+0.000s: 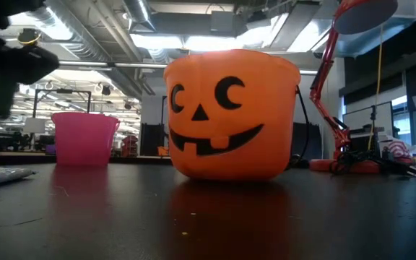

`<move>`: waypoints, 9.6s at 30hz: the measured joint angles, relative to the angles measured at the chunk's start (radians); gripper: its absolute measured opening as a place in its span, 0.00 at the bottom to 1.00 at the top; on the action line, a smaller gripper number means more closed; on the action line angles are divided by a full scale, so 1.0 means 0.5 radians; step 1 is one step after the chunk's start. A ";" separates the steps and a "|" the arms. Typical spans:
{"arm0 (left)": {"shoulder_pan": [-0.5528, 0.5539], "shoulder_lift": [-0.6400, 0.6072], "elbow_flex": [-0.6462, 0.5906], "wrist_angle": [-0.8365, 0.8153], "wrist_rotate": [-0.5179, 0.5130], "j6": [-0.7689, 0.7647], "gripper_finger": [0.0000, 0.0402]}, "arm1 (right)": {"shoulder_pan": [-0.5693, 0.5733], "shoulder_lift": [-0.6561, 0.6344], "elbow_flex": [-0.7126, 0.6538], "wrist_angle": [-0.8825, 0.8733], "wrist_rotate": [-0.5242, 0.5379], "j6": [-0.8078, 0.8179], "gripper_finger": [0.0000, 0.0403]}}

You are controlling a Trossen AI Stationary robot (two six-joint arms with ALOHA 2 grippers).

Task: Sort candy
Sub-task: Put the white chocolate into the black bucket, then return to Home Position

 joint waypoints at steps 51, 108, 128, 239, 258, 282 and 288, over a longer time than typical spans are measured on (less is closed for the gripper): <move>0.224 0.723 0.277 -0.008 0.434 1.755 0.53 | 0.005 0.000 0.004 0.022 0.049 0.044 0.27; 0.637 -0.828 0.281 0.384 -0.187 2.260 0.00 | 0.203 -0.203 0.002 0.089 0.483 -0.059 0.27; 2.156 -0.167 -0.260 2.924 1.569 1.719 0.00 | 0.423 -0.742 -0.272 1.110 0.157 -0.583 0.27; 1.477 -2.524 -0.292 0.559 0.926 0.943 0.00 | -0.571 -3.633 -3.702 2.696 -0.389 -0.243 0.01; 1.478 -2.596 -0.610 0.554 0.831 1.072 0.00 | -0.571 -3.919 -3.828 2.421 -0.572 -0.225 0.01; 1.478 -2.597 -1.207 1.363 0.940 1.172 0.00 | -0.571 -3.918 -4.250 2.620 -0.244 -0.148 0.01; 1.478 -2.597 -1.344 1.394 0.938 1.109 0.00 | -0.571 -3.918 -4.250 2.614 -0.251 -0.137 0.01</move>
